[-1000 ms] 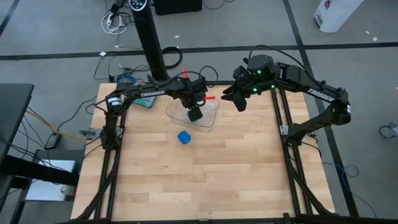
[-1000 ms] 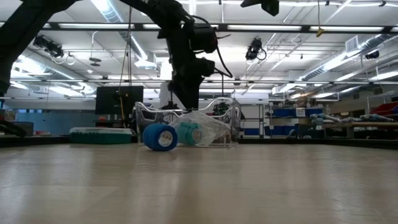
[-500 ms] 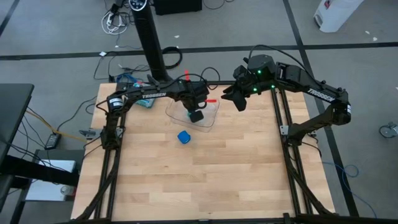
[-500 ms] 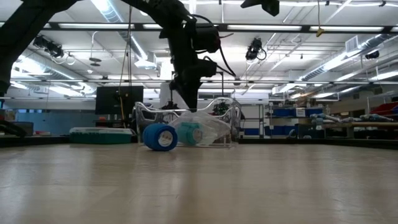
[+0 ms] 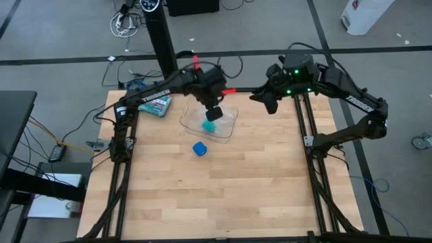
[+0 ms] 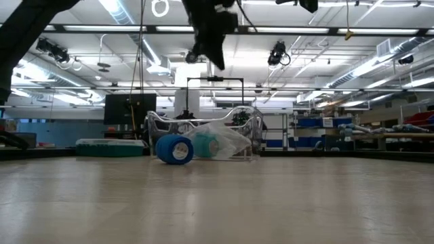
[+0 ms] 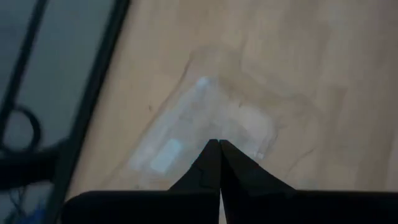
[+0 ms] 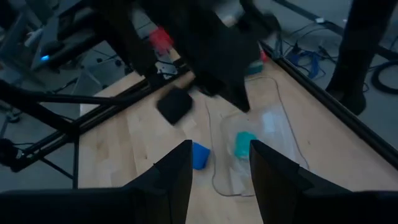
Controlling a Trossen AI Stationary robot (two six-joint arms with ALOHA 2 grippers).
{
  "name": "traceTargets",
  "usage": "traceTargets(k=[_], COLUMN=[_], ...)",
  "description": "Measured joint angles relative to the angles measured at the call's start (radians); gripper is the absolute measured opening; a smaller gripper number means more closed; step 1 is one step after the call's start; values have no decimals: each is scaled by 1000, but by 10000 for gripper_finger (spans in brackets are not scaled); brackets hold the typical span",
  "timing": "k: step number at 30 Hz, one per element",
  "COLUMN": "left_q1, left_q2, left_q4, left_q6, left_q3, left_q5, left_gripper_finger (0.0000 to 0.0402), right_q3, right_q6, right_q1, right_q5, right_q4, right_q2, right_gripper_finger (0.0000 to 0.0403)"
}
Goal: Roll bandage
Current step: Open the transparent zip bag
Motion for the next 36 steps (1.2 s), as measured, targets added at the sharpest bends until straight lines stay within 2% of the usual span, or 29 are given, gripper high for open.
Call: traceTargets(k=[3, 7, 11, 19, 24, 31, 34, 36], left_q1=[1, -1, -6, 5, 10, 9, 4, -1], left_q2=[-3, 4, 19, 20, 20, 19, 19, 19], left_q4=[-6, -6, 60, 191, 267, 372, 380, 387], left_q6=[3, -45, -94, -229, -265, -291, -272, -253], left_q3=[52, 7, -108, -366, -471, -496, -495, -494], left_q5=[63, 108, 97, 108, 90, 26, 10, 5], left_gripper_finger=[2, 10, 38, 143, 172, 160, 124, 80], right_q3=[0, 0, 0, 0, 0, 0, 0, 0], right_q6=[-6, -12, -11, 5, 4, 4, 4, 4], right_q1=[-11, -6, 9, 15, 15, 15, 15, 15], right_q5=[0, 0, 0, 0, 0, 0, 5, 7], right_q4=[-9, -8, -8, -10, -12, -14, -14, -14], right_q2=[-8, -3, 2, 0, 0, 1, 1, 1], right_gripper_finger=[150, 150, 150, 150, 150, 150, 150, 150])
